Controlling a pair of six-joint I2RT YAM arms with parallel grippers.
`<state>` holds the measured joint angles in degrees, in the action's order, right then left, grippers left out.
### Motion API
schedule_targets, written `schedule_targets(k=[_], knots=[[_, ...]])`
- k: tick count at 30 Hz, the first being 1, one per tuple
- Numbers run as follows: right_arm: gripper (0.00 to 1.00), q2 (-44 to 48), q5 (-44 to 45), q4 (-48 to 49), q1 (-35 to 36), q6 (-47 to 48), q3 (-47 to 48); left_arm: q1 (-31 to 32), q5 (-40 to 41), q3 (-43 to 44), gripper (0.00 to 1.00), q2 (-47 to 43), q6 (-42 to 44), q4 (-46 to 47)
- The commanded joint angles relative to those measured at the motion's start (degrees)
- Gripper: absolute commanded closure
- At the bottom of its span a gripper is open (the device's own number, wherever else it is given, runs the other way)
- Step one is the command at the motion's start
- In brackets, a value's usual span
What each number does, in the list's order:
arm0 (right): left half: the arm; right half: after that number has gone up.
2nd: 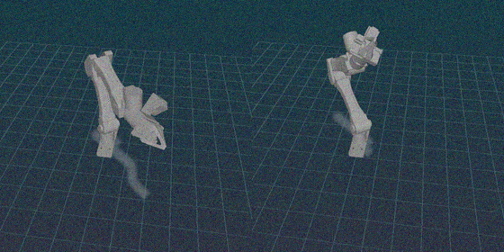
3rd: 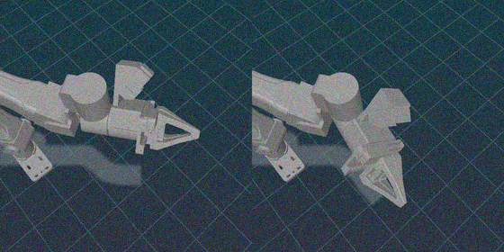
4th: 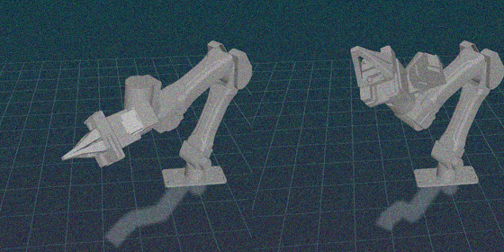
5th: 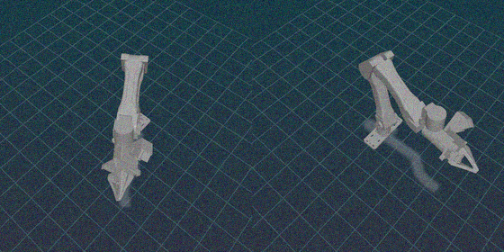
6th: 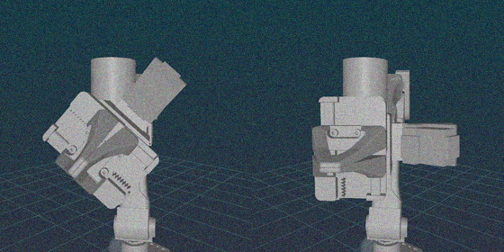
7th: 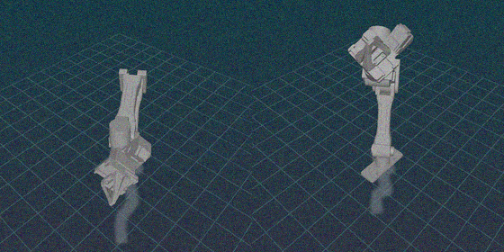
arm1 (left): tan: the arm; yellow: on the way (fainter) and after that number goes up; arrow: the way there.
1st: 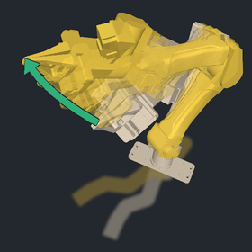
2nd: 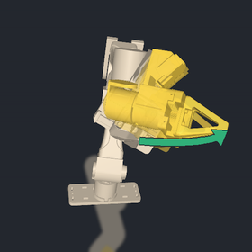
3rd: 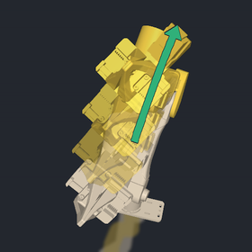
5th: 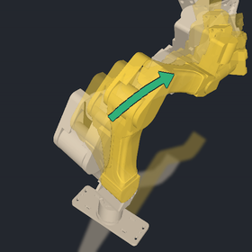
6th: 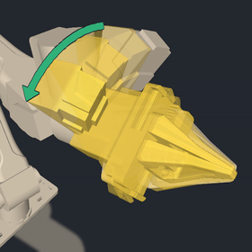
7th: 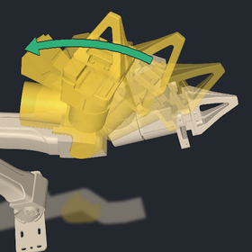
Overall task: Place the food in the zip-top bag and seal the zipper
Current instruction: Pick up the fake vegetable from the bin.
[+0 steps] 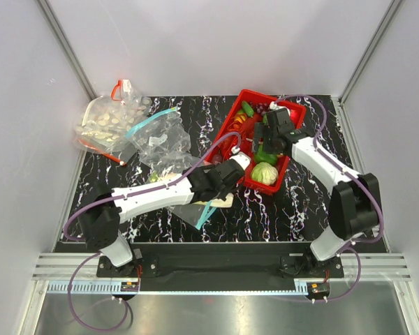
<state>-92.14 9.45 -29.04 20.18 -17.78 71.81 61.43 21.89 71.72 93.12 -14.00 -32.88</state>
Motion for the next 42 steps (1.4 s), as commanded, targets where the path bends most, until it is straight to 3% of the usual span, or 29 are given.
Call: schedule_targets(k=[1, 2, 3, 4, 8, 19, 25, 31, 35, 38, 42], knots=[[0.04, -4.0, 0.2, 0.5, -1.2, 4.8, 6.1, -0.3, -0.7, -0.5, 1.00, -1.4, -1.8, 3.5], [0.08, -4.8, -0.6, 1.8, -1.6, 4.9, 7.9, -0.3, -0.6, -1.0, 1.00, -1.5, -2.0, 4.1], [0.26, -5.4, -1.5, 2.9, -1.9, 4.9, 8.5, -0.3, -0.5, -1.4, 1.00, -1.7, -2.2, 4.5], [0.33, -7.3, -1.5, 3.6, -2.6, 4.6, 9.4, -0.3, -0.5, -1.7, 1.00, -2.0, -2.3, 4.9], [0.53, -14.8, -5.3, 2.2, -4.8, 3.3, 18.8, -0.3, -0.9, -3.3, 1.00, -2.6, -3.0, 7.2], [0.49, -31.1, -4.9, -0.8, -7.7, 0.5, 31.6, -0.3, 0.6, -4.1, 1.00, -3.6, -3.0, 7.3], [0.44, -35.7, 5.8, -1.7, -8.3, 1.2, 35.9, -0.6, 0.8, -4.8, 1.00, -3.8, -3.1, 7.2], [0.42, -37.6, 6.7, -3.2, -8.7, 2.0, 38.1, -0.8, 1.0, -4.6, 1.00, -3.9, -2.7, 6.5], [0.53, -37.2, 4.4, -0.2, -8.7, 2.7, 35.9, -0.9, 0.9, -5.2, 1.00, -4.4, -2.5, 7.0], [0.78, -35.7, 3.6, 1.6, -8.7, 2.6, 34.5, -0.8, 1.0, -5.5, 1.00, -4.7, -2.5, 7.0], [0.87, -28.7, 2.8, 6.8, -8.7, 2.8, 28.7, -0.9, 1.0, -5.8, 1.00, -5.1, -2.5, 7.0]])
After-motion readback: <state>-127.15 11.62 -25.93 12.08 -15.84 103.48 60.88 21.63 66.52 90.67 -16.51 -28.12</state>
